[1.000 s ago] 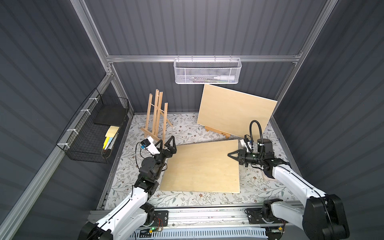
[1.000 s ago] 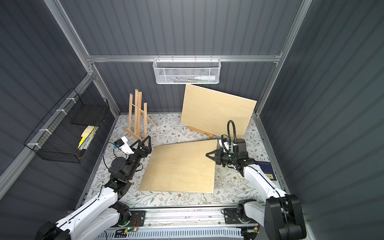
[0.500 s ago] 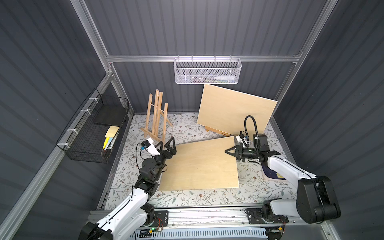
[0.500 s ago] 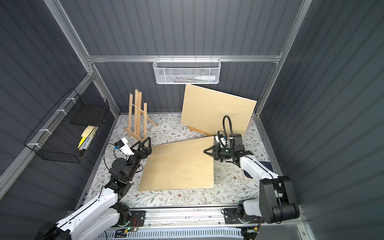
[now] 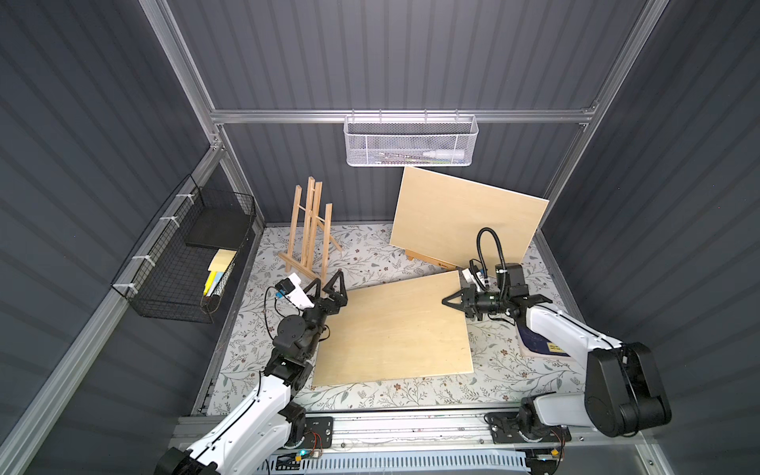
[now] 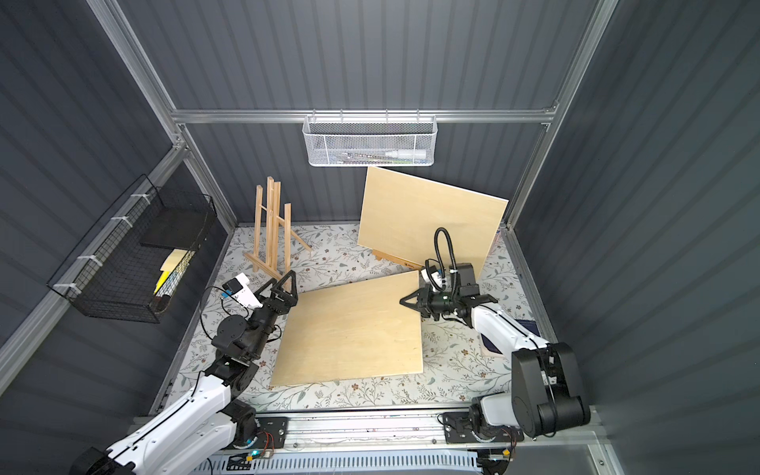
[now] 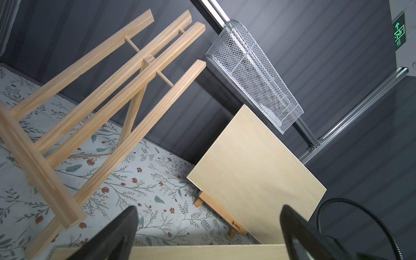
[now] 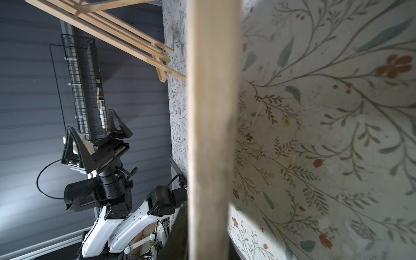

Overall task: Disassemble the easel
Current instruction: Place the drawing board at the center of the board.

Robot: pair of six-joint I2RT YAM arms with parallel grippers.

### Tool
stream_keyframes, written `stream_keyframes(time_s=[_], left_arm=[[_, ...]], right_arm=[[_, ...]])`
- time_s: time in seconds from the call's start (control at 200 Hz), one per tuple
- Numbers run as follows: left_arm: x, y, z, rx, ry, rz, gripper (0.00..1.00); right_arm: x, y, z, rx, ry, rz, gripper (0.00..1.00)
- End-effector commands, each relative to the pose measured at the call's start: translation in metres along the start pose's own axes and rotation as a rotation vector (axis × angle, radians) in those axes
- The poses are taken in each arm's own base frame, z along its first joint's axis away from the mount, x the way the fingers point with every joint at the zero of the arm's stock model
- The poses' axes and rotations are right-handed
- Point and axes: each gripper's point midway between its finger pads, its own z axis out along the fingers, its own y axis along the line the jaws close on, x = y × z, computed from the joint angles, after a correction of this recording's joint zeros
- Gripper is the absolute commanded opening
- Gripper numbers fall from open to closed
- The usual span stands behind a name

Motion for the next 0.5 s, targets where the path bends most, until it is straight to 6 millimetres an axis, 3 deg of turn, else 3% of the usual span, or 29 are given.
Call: stream_keyframes(time_s=[0.0, 0.095, 0.17, 0.495], left_arm=[[0.002, -0.002, -0.003, 0.014, 0.004, -0.012, 0.99], [0.001, -0.001, -0.003, 0.011, 0.003, -0.011, 1.0], [0.001, -0.001, -0.003, 0.008, 0.001, -0.012, 1.0], [0.001, 0.0, -0.004, 0.007, -0.005, -0.015, 0.99]], right_arm=[[0.01, -0.054, 0.005, 0.221, 0.01, 0.133, 0.19], [0.005, -0.056, 0.009, 0.218, 0.009, 0.14, 0.19], [0.002, -0.06, 0.011, 0.231, 0.016, 0.14, 0.26], [0.0, -0.075, 0.007, 0.304, -0.009, 0.14, 0.36]])
